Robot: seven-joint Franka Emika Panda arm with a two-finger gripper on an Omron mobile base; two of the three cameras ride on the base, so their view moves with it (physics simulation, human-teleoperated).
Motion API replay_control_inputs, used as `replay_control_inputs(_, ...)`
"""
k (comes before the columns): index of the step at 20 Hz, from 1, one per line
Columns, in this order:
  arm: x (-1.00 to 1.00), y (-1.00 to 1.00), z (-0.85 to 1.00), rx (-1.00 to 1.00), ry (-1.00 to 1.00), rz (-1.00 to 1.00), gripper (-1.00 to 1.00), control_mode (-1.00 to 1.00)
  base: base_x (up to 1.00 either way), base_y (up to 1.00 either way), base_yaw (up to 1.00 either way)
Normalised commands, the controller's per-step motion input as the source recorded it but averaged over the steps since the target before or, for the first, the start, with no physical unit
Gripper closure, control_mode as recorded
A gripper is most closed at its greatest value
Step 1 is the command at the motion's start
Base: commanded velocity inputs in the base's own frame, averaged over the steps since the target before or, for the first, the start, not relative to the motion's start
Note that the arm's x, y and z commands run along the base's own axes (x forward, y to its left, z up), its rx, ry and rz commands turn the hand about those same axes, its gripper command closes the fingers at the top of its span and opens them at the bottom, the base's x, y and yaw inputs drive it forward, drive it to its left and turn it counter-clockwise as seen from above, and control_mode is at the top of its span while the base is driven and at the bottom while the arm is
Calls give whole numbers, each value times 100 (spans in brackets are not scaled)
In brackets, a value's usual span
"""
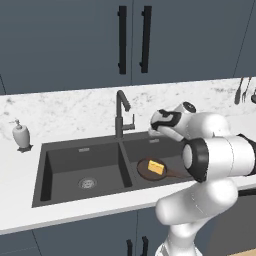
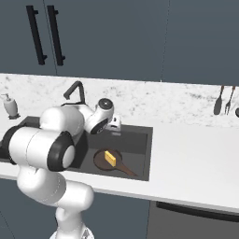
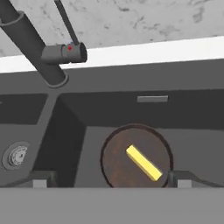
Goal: Pick the pan and sponge and place them into the sink. Then turn on the water.
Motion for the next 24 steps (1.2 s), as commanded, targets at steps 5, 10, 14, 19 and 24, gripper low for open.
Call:
replay_control_inputs(5, 1, 20, 1, 28, -7, -11, -100, -100, 0, 0, 0)
replay_control_inputs(10, 2, 37, 2, 15, -10, -10, -100, -100, 0, 0, 0)
replay_control_inputs(14, 15, 39, 0, 21, -12, -2, -100, -100, 0, 0, 0)
replay_control_inputs(19, 35, 27, 1, 15, -1, -1, -100, -100, 0, 0, 0)
replay_control_inputs(24, 32, 15, 0, 4, 1, -1, -100, -100, 0, 0, 0)
